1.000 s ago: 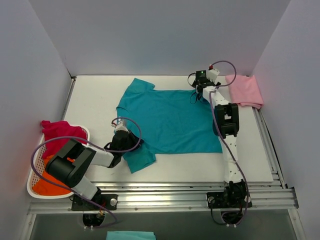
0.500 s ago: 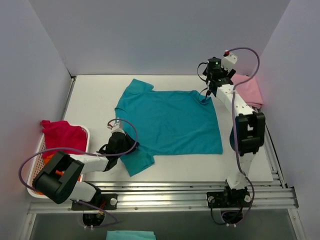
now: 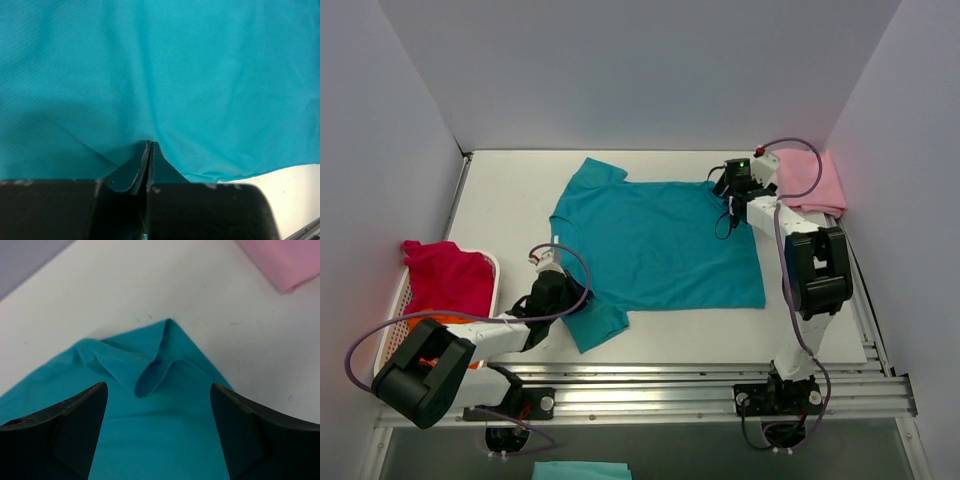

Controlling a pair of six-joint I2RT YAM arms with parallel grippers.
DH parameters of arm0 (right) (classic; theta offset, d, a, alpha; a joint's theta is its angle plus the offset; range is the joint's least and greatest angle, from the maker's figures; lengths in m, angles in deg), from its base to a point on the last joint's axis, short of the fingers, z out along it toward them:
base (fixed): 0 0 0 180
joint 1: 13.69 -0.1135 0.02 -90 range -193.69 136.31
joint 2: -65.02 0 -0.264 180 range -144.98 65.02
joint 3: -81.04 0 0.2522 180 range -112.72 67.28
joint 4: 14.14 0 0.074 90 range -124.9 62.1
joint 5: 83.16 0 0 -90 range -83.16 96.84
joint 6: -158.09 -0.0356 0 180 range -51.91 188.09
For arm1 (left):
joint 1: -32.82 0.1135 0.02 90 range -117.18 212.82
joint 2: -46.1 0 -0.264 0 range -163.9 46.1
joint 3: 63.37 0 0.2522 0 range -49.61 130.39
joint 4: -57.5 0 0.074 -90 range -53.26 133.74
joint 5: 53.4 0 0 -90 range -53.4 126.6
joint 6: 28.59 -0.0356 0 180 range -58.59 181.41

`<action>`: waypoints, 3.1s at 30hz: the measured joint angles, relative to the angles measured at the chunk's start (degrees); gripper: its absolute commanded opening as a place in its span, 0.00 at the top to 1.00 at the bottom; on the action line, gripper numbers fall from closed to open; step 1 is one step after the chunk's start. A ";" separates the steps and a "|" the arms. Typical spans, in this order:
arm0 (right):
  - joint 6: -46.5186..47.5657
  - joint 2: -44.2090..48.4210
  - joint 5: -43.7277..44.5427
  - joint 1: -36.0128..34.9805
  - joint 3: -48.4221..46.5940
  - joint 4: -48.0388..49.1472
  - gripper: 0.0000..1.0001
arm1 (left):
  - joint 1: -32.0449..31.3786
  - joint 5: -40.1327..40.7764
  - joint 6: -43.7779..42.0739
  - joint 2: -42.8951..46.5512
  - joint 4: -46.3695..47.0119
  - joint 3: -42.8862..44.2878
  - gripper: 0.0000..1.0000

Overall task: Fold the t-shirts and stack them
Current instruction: Flatten the tshirt out

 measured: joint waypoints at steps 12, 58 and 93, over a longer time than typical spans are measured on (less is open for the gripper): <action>-1.73 -6.93 -4.92 0.00 -2.23 1.84 0.21 | 0.00 0.22 0.02 -1.29 -0.28 -0.61 0.98; -1.97 -18.14 -6.54 0.79 -10.69 1.55 1.00 | 0.26 -0.46 0.24 -11.41 12.48 0.94 0.98; 2.29 -18.05 -0.57 6.29 -15.56 7.43 0.00 | 1.05 0.33 -0.61 -1.29 2.27 0.66 0.21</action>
